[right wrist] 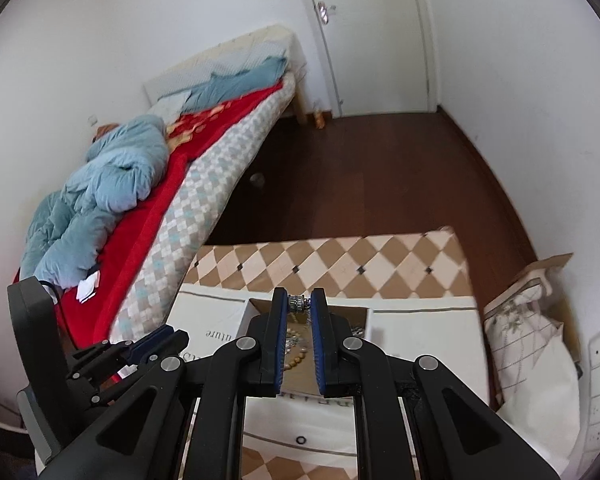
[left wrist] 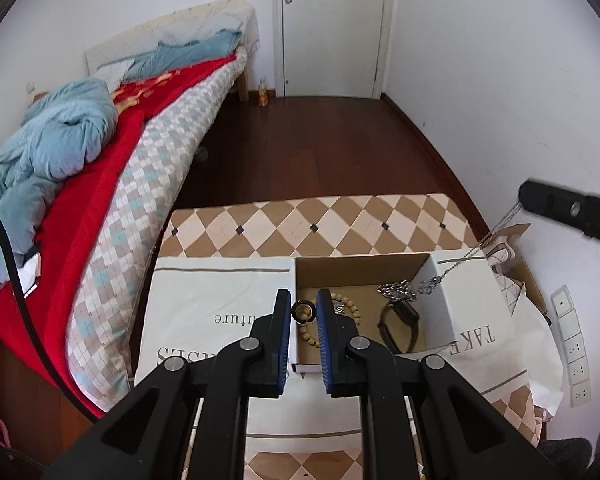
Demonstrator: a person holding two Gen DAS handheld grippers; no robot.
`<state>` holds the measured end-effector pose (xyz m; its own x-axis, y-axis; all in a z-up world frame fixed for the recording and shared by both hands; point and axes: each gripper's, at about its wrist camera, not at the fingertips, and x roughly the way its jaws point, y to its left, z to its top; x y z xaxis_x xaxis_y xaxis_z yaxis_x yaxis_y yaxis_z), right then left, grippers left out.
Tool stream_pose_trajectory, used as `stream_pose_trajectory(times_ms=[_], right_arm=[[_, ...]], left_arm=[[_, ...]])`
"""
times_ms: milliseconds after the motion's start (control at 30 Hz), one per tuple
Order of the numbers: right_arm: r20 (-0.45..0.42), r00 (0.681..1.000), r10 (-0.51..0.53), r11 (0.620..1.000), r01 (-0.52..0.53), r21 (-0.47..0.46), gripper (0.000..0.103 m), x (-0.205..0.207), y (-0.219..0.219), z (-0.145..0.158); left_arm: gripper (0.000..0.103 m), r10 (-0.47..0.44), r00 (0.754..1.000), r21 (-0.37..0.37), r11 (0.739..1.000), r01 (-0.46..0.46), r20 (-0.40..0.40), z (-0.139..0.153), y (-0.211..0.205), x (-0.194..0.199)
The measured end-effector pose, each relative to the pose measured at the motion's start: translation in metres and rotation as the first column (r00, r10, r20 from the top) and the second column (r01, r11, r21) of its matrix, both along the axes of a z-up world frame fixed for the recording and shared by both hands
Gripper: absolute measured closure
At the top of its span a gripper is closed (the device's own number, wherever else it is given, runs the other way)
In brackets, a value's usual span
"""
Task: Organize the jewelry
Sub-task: 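Carry the chain and black ring toward the white box with both tools, then open both tools over the box, dropping the chain and ring inside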
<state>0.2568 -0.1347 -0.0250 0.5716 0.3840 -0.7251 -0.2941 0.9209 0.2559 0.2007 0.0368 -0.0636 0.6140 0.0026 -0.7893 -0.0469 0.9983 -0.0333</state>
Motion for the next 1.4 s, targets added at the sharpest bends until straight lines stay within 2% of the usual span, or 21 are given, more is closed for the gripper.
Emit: stream_pose_trajectory(times_ms=[233, 467, 700, 767, 800, 833, 900, 933, 967, 1033, 1067, 1100, 1133, 1167, 1200, 1300, 1400], right_arm=[[-0.137, 0.990, 0.035, 0.999, -0.034, 0.005, 0.091, 0.015, 0.013, -0.050], [-0.289, 0.957, 0.014, 1.000, -0.014, 0.004, 0.091, 0.039, 0.006, -0.105], [-0.380, 0.924, -0.034, 0.999, 0.023, -0.033, 0.089, 0.063, -0.002, -0.134], [-0.394, 0.918, -0.048, 0.999, 0.037, -0.034, 0.080, 0.065, -0.006, -0.135], [-0.395, 0.917, -0.051, 0.999, 0.042, -0.031, 0.069, 0.065, -0.007, -0.135], [-0.395, 0.917, -0.058, 0.998, 0.050, -0.032, 0.056, 0.065, -0.009, -0.134], [-0.387, 0.920, -0.061, 0.998, 0.053, -0.032, 0.050, 0.064, -0.011, -0.130], [-0.381, 0.922, -0.065, 0.998, 0.056, -0.036, 0.050, 0.063, -0.012, -0.128], [-0.375, 0.925, -0.066, 0.998, 0.056, -0.038, 0.050, 0.062, -0.013, -0.125], [-0.362, 0.929, -0.080, 0.996, 0.063, -0.057, 0.047, 0.059, -0.014, -0.120], [-0.340, 0.935, -0.095, 0.993, 0.064, -0.100, 0.039, 0.056, -0.014, -0.117], [-0.327, 0.939, -0.104, 0.989, 0.064, -0.130, 0.026, 0.054, -0.013, -0.115], [-0.306, 0.945, -0.119, 0.982, 0.066, -0.177, 0.019, 0.052, -0.012, -0.113], [-0.281, 0.951, -0.132, 0.970, 0.065, -0.235, 0.009, 0.048, -0.010, -0.112], [-0.262, 0.954, -0.143, 0.957, 0.066, -0.282, 0.005, 0.043, -0.008, -0.112], [-0.250, 0.956, -0.155, 0.938, 0.063, -0.341, 0.000, 0.033, -0.006, -0.118], [-0.240, 0.955, -0.177, 0.927, 0.079, -0.367, 0.000, 0.021, -0.005, -0.125]], left_arm=[[0.093, -0.002, 0.997, -0.048, 0.999, -0.002, -0.080, -0.024, 0.016, 0.024], [0.093, -0.036, 0.990, -0.119, 0.993, 0.020, -0.138, -0.038, 0.016, 0.050], [0.092, -0.106, 0.962, -0.226, 0.973, 0.047, -0.253, -0.059, 0.007, 0.080], [0.091, -0.118, 0.952, -0.267, 0.963, 0.040, -0.281, -0.064, 0.007, 0.085], [0.091, -0.121, 0.947, -0.280, 0.959, 0.034, -0.298, -0.066, 0.007, 0.087], [0.085, -0.117, 0.944, -0.285, 0.958, 0.027, -0.307, -0.067, 0.008, 0.088], [0.063, -0.097, 0.946, -0.255, 0.967, 0.016, -0.310, -0.067, 0.010, 0.090], [0.043, -0.086, 0.948, -0.247, 0.969, 0.008, -0.306, -0.065, 0.012, 0.089], [0.035, -0.077, 0.952, -0.246, 0.969, 0.002, -0.295, -0.063, 0.015, 0.088], [0.032, -0.043, 0.958, -0.210, 0.977, -0.019, -0.284, -0.059, 0.022, 0.086], [0.021, -0.028, 0.959, -0.185, 0.982, -0.025, -0.281, -0.058, 0.023, 0.086], [0.014, -0.002, 0.962, -0.137, 0.990, -0.037, -0.274, -0.056, 0.025, 0.083], [0.006, 0.017, 0.964, -0.100, 0.994, -0.045, -0.264, -0.055, 0.026, 0.080], [0.005, 0.039, 0.968, -0.052, 0.997, -0.054, -0.248, -0.054, 0.027, 0.076], [0.005, 0.052, 0.969, -0.024, 0.998, -0.059, -0.242, -0.053, 0.028, 0.074], [0.001, 0.087, 0.971, 0.054, 0.996, -0.077, -0.222, -0.057, 0.028, 0.059], [0.000, 0.104, 0.967, 0.082, 0.993, -0.087, -0.231, -0.066, 0.026, 0.044]])
